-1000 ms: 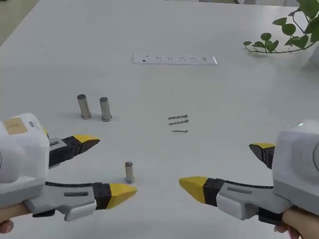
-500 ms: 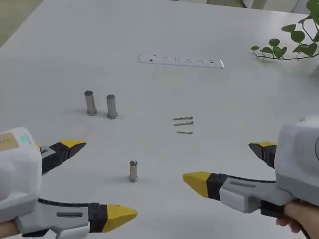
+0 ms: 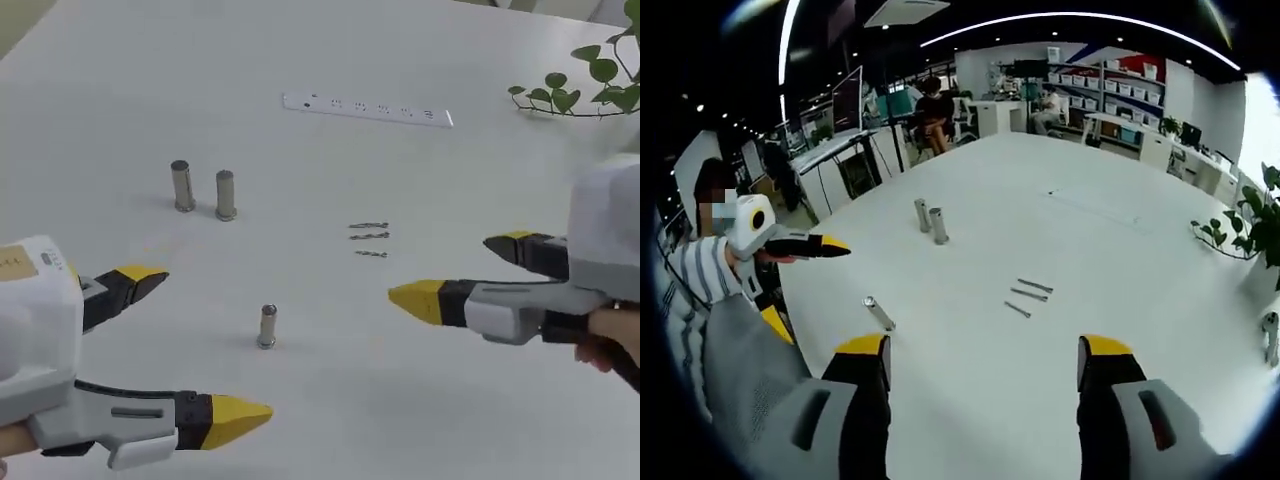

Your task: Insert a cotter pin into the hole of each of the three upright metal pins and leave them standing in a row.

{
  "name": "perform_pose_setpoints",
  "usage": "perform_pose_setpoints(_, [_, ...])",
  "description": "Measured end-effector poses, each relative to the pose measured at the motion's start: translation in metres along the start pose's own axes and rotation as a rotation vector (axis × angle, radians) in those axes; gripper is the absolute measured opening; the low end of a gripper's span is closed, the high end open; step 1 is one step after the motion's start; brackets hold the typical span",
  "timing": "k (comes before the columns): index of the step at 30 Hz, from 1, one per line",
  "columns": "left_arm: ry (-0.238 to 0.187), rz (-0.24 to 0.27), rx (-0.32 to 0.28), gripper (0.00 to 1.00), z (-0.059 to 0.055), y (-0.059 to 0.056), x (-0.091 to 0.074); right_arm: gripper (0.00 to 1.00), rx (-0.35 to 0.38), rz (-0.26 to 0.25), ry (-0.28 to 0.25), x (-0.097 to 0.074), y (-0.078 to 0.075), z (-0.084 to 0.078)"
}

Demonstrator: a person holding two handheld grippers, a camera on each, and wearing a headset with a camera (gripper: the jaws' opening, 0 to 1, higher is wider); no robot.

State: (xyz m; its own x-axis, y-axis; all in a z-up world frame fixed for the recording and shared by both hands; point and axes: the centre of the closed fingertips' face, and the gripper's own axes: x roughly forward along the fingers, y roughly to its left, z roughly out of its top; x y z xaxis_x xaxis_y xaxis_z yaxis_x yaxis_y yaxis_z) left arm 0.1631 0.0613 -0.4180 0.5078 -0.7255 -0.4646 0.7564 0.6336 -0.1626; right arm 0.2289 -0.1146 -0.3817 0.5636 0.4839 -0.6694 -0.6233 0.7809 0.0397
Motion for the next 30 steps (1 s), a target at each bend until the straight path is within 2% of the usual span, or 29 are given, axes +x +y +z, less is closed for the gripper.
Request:
perform_pose_setpoints(4, [0.008, -0.006, -0.001, 0.99, -0.005, 0.000, 0.000, 0.71, -0.103, 0.004, 0.063, 0.007, -0.011, 0.002])
perform_pose_setpoints(6, [0.006, -0.004, -0.005, 0.99, -0.006, 0.000, -0.001, 0.69, -0.139, 0.028, 0.091, 0.012, -0.014, 0.001])
perform_pose_setpoints(9, [-0.007, 0.002, -0.023, 0.99, -0.005, 0.001, -0.003, 0.70, -0.168, 0.094, 0.137, 0.021, -0.012, -0.004])
perform_pose_setpoints(10, [-0.011, 0.002, -0.028, 0.99, -0.005, 0.001, -0.003, 0.70, -0.197, 0.094, 0.163, 0.024, -0.016, -0.006])
perform_pose_setpoints(12, [-0.018, 0.002, -0.032, 0.99, -0.004, 0.000, -0.005, 0.69, -0.240, 0.099, 0.182, 0.030, -0.019, -0.006])
perform_pose_setpoints(16, [-0.018, 0.002, -0.034, 0.99, -0.004, 0.000, -0.007, 0.67, -0.219, 0.140, 0.188, 0.043, -0.020, -0.003])
perform_pose_setpoints(19, [-0.016, 0.003, -0.034, 0.99, -0.005, -0.001, -0.009, 0.66, -0.236, 0.149, 0.183, 0.053, -0.022, -0.001])
perform_pose_setpoints(24, [-0.016, 0.019, -0.040, 0.99, -0.006, 0.003, -0.014, 0.62, -0.318, 0.173, 0.286, 0.066, -0.025, -0.013])
perform_pose_setpoints(27, [-0.035, 0.034, -0.062, 0.99, -0.003, 0.006, -0.017, 0.59, -0.360, 0.187, 0.308, 0.072, -0.024, -0.015])
perform_pose_setpoints(30, [-0.051, 0.034, -0.067, 0.99, 0.000, 0.004, -0.018, 0.56, -0.402, 0.201, 0.352, 0.079, -0.023, -0.019])
